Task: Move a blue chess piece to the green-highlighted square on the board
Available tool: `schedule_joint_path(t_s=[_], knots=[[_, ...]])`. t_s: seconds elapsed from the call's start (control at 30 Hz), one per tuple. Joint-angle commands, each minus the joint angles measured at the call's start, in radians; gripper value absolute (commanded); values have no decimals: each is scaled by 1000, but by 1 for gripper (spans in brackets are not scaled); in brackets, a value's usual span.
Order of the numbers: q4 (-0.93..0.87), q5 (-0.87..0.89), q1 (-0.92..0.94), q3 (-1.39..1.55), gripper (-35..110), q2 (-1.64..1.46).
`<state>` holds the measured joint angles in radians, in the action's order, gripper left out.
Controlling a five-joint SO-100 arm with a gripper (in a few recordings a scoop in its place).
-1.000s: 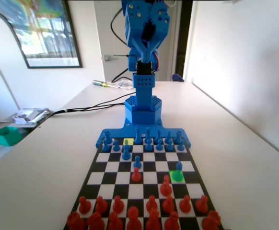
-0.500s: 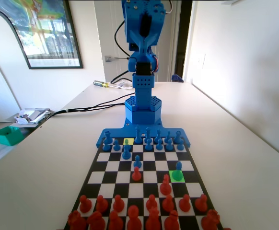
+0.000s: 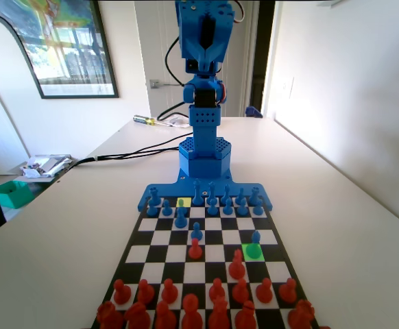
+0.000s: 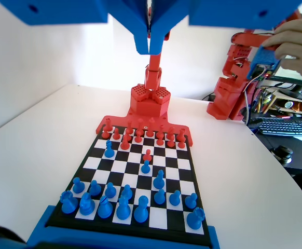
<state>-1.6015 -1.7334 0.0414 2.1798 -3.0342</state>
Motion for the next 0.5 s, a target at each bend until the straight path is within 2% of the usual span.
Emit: schedule_joint_path(t_s=[0.0,0.47], knots=[[28,-5,2,2,1,-21],[29,-11,-3,3,1,-21]])
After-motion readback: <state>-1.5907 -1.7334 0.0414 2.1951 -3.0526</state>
